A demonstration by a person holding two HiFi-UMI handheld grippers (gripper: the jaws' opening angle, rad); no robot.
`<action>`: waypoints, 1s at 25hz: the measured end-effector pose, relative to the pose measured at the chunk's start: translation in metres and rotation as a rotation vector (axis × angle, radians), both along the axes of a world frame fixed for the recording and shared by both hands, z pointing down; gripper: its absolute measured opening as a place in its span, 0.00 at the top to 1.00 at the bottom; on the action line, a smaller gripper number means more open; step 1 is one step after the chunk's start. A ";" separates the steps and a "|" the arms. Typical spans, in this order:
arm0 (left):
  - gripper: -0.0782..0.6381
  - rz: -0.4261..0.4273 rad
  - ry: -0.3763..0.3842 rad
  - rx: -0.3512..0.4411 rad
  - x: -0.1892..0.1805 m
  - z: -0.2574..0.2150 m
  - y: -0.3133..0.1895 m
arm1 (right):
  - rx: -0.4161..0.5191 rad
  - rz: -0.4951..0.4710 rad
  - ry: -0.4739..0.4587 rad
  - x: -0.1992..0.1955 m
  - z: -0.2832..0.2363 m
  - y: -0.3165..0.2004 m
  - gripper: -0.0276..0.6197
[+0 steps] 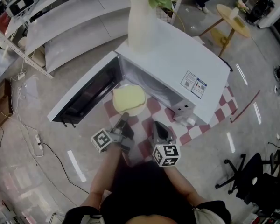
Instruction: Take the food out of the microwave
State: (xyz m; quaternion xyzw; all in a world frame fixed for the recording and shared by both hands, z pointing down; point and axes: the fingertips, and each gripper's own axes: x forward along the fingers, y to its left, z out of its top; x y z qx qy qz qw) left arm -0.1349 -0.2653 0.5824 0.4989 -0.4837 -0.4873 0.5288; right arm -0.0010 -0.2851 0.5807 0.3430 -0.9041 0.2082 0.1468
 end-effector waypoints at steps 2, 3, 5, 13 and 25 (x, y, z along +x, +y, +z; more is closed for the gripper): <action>0.86 -0.016 -0.002 0.007 -0.003 -0.002 0.005 | 0.005 -0.016 -0.001 -0.002 -0.002 0.003 0.96; 0.86 -0.025 -0.002 0.011 -0.005 -0.003 0.007 | 0.007 -0.023 -0.002 -0.003 -0.003 0.004 0.96; 0.86 -0.044 -0.003 0.016 -0.008 -0.006 0.011 | 0.010 -0.035 -0.004 -0.006 -0.005 0.005 0.96; 0.85 -0.132 0.004 0.030 -0.014 -0.016 0.030 | 0.040 -0.074 -0.008 -0.014 -0.014 0.010 0.96; 0.85 -0.245 -0.008 0.031 -0.031 -0.024 0.064 | 0.081 -0.084 -0.009 -0.019 -0.023 0.015 0.96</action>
